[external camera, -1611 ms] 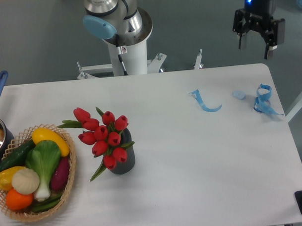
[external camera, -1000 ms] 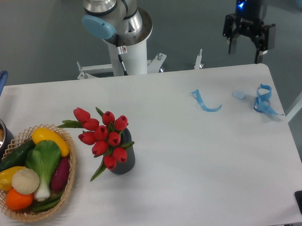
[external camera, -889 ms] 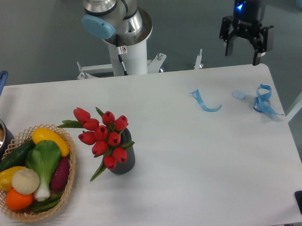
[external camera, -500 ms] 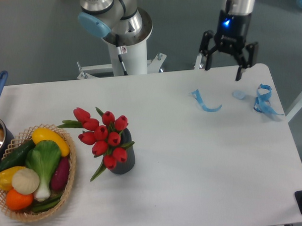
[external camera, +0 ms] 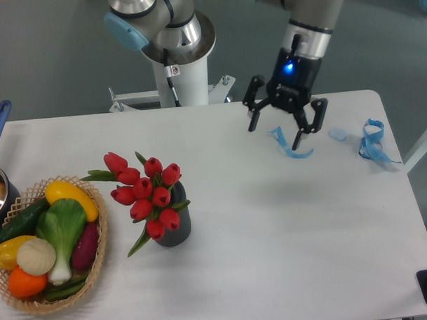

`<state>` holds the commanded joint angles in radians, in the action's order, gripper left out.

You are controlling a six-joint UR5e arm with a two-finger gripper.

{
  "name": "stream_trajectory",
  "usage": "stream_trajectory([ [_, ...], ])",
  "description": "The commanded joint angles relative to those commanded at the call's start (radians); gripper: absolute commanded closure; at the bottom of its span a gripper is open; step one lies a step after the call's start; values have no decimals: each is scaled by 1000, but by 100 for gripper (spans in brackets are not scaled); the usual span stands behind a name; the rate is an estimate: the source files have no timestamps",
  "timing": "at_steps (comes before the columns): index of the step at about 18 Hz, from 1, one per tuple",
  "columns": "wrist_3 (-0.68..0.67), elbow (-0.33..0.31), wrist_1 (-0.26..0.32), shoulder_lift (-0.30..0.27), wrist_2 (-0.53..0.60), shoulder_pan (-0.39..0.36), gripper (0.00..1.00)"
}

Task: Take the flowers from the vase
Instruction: 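Move the open gripper from its start pose toward the tulip vase, then lower the gripper around the red tulip stems and close it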

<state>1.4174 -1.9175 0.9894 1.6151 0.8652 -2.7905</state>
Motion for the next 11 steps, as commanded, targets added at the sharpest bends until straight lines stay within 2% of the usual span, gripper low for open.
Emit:
stream_trajectory([
  [3, 0, -5, -2, 11, -47, 37, 0],
  [8, 2, -31, 0, 17, -208, 68, 0],
  [11, 2, -31, -2, 34, -226, 100, 0],
])
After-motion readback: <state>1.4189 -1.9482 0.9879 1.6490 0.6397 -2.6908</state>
